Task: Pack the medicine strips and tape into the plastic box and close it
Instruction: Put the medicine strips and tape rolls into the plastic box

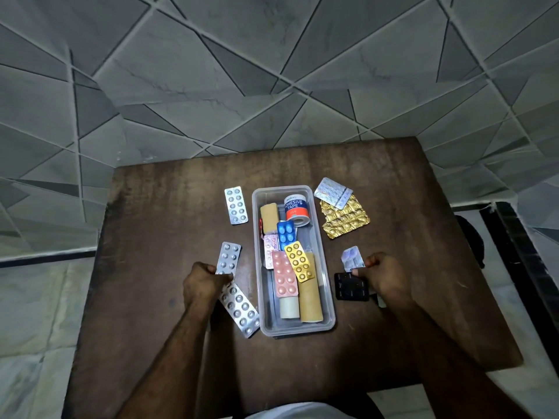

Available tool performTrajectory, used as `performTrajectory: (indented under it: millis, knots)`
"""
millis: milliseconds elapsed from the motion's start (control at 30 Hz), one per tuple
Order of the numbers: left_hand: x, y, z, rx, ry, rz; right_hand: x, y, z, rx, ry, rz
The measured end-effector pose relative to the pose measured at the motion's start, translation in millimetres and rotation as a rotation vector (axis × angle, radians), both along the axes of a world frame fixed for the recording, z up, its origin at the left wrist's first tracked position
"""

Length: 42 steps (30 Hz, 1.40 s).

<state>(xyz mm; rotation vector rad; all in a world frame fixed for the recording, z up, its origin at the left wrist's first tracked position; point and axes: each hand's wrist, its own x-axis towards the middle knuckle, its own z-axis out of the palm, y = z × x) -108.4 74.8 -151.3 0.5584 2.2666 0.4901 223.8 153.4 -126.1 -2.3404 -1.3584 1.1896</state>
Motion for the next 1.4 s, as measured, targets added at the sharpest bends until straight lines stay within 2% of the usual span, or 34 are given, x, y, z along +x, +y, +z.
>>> performTrajectory:
  millis: [100, 267, 433, 500, 567, 767, 1000, 1100, 1200, 1267, 1333, 1400]
  knots:
    - [-1.3, -0.9, 2.2, 0.050, -0.020, 0.042, 4.4, 5.2, 4.0, 0.012, 0.093, -0.044]
    - [-5.4, 1.4, 11.4, 0.184, -0.061, 0.081, 5.5, 10.4, 23.3, 0.049, 0.092, -0.091]
    - [9.3, 13.8, 39.9, 0.530, 0.066, 0.146, -28.3, 15.7, 62.5, 0.262, 0.149, -0.037]
    - [25.7, 19.6, 54.4, 0.677, 0.107, 0.105, -49.6, 16.8, 70.3, 0.307, 0.214, 0.008]
    - [44.2, 25.3, 64.3, 0.729, 0.157, 0.010, -69.9, 16.0, 72.2, 0.328, 0.211, 0.092]
    - [89.9, 34.6, 62.9, 0.701, 0.250, -0.312, -107.0, 17.2, 61.9, 0.381, 0.028, 0.323]
    - [103.1, 32.1, 50.9, 0.516, 0.327, -0.602, -119.9, 24.3, 43.5, 0.404, -0.173, 0.475]
    - [107.6, 28.0, 49.9, 0.458, 0.089, -0.564, -124.7, 20.9, 38.8, 0.371, -0.190, 0.553]
    - [109.3, 29.3, 44.6, 0.427, -0.033, -0.531, -124.2, 18.0, 37.6, 0.329, -0.098, 0.597]
    - [106.5, 31.4, 49.6, 0.402, 0.056, -0.527, -118.4, 16.5, 39.8, 0.293, -0.044, 0.570]
    - [96.7, 32.6, 49.3, 0.485, 0.163, -0.451, -108.5, 14.9, 43.8, 0.295, 0.023, 0.478]
    - [82.8, 28.1, 50.6, 0.557, 0.160, -0.310, -93.6, 14.1, 47.8, 0.299, 0.121, 0.359]
